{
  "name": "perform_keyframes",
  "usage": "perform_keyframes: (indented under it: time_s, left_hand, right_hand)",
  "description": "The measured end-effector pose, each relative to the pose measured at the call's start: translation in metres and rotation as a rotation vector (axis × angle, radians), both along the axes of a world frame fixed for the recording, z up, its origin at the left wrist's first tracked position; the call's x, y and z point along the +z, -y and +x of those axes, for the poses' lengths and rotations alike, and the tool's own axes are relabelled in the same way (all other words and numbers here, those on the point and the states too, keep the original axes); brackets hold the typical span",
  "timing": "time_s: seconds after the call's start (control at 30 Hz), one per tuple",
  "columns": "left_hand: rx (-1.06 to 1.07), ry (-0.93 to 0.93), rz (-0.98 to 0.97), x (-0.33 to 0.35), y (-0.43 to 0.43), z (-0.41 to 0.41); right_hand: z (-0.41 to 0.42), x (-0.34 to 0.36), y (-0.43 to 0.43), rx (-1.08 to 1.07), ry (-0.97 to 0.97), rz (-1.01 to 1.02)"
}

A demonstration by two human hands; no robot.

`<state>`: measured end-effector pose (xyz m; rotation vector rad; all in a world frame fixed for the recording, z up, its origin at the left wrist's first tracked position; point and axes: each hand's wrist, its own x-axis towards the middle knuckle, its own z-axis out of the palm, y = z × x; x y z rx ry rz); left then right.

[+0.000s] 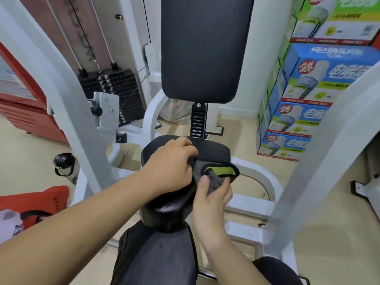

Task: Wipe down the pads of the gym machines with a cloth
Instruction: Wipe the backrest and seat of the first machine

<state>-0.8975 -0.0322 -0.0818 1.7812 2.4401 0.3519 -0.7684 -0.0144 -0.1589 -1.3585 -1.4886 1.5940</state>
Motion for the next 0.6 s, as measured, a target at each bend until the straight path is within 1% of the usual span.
perform_keyframes:
  time_s: [0.07,0.13,0.17,0.3,0.37,0.47,0.6]
  left_hand:
    - [-0.004,-0.005,-0.075,-0.008,-0.008,-0.010]
    - [-0.017,-0.047,-0.162,-0.013,-0.019,-0.017]
    - [-0.019,-0.045,-0.209,-0.016,-0.025,-0.022]
    - [0.011,0.072,-0.338,-0.022,-0.047,-0.043]
    - [-0.002,0.085,-0.368,-0.021,-0.055,-0.053]
    - [-0.031,0.068,-0.392,-0.021,-0.057,-0.067]
    - [0.008,0.219,-0.346,-0.034,-0.049,-0.083]
  right_hand:
    - [-0.007,-0.005,-0.025,-0.120,0.004,-0.011]
    - [-0.011,-0.008,-0.060,-0.154,0.037,-0.018]
    - [-0.013,-0.007,-0.077,-0.137,0.077,-0.006]
    - [-0.019,-0.009,-0.144,0.054,0.311,0.080]
    - [-0.028,-0.009,-0.172,0.172,0.390,0.112]
    - [-0.053,-0.002,-0.208,0.336,0.476,0.198]
    - [-0.100,0.010,-0.229,0.603,0.691,0.328]
